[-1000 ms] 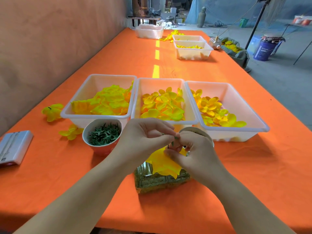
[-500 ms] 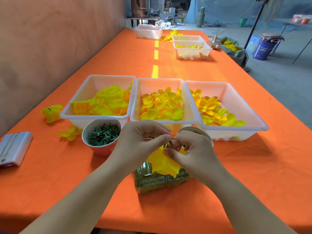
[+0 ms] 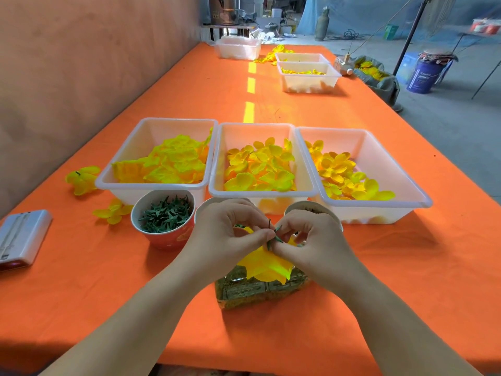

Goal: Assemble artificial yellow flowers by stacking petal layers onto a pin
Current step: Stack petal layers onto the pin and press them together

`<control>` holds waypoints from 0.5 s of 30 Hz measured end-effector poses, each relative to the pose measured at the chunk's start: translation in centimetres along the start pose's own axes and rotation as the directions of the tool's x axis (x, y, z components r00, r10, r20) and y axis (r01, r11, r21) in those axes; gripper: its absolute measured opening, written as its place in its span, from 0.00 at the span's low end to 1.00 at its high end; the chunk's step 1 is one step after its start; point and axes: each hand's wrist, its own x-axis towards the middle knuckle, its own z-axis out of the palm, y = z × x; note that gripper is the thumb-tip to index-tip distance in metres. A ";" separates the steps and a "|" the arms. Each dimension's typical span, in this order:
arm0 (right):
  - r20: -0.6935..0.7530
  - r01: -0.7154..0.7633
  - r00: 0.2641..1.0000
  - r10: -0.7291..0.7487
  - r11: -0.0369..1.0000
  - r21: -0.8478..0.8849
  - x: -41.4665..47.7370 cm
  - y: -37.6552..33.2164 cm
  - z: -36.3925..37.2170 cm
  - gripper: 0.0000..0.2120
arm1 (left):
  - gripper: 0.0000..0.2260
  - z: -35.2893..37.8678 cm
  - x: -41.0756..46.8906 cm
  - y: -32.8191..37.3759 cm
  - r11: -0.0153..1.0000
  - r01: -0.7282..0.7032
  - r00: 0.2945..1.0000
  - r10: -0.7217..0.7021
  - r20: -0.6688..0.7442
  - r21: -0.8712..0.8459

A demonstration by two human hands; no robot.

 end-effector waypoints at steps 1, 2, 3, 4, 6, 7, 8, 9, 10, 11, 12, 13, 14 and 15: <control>0.036 -0.023 0.999 0.022 1.000 0.019 0.0 -0.1 -0.3 0.06 | 0.01 -0.1 0.0 0.1 1.000 0.003 1.000 -0.003 0.014 0.027; 0.084 -0.052 0.995 0.048 0.998 0.044 0.0 -0.1 -0.6 0.05 | 0.01 -0.1 0.0 0.2 0.998 0.002 0.999 -0.004 0.032 0.060; 0.137 -0.084 0.988 0.073 0.994 0.075 0.0 -0.1 -1.0 0.05 | 0.02 -0.2 0.0 0.3 0.996 0.005 0.999 -0.010 0.052 0.093; 0.183 -0.114 0.979 0.094 0.988 0.103 0.0 -0.1 -1.3 0.06 | 0.03 -0.3 0.0 0.5 0.993 0.009 0.998 -0.017 0.068 0.122; 0.221 -0.154 0.967 0.124 0.980 0.123 -0.1 -0.1 -1.5 0.09 | 0.04 -0.5 0.2 1.0 0.983 0.025 0.995 -0.041 0.087 0.183; 0.217 -0.163 0.967 0.134 0.979 0.120 -0.1 -0.1 -1.5 0.10 | 0.03 -0.6 0.4 1.2 0.975 0.037 0.994 -0.059 0.097 0.218; 0.206 -0.166 0.969 0.139 0.979 0.119 -0.2 -0.1 -1.5 0.10 | 0.03 -0.8 0.6 1.5 0.966 0.050 0.991 -0.081 0.111 0.253; 0.194 -0.165 0.971 0.138 0.978 0.127 -0.2 -0.1 -1.4 0.09 | 0.03 -0.8 0.9 1.8 0.956 0.062 0.986 -0.103 0.131 0.287; 0.181 -0.157 0.975 0.131 0.978 0.136 -0.2 0.0 -1.3 0.06 | 0.03 -0.9 1.1 2.2 0.945 0.068 0.981 -0.122 0.152 0.320; 0.171 -0.143 0.978 0.118 0.979 0.143 -0.2 0.0 -1.2 0.04 | 0.03 -0.9 1.3 2.5 0.932 0.065 0.976 -0.133 0.172 0.357; 0.164 -0.125 0.981 0.102 0.982 0.143 -0.2 0.0 -1.1 0.04 | 0.03 -0.9 1.4 2.7 0.916 0.051 0.973 -0.136 0.187 0.398; 0.160 -0.112 0.983 0.090 0.984 0.140 -0.2 0.0 -1.1 0.05 | 0.03 -0.8 1.4 3.0 0.898 0.032 0.972 -0.131 0.197 0.439; 0.158 -0.106 0.984 0.084 0.985 0.138 -0.2 0.0 -1.1 0.06 | 0.03 -0.8 1.3 3.1 0.883 0.016 0.971 -0.126 0.205 0.469; 0.157 -0.106 0.984 0.084 0.985 0.137 -0.2 0.0 -1.0 0.06 | 0.03 -0.8 1.3 3.1 0.878 0.007 0.969 -0.123 0.212 0.479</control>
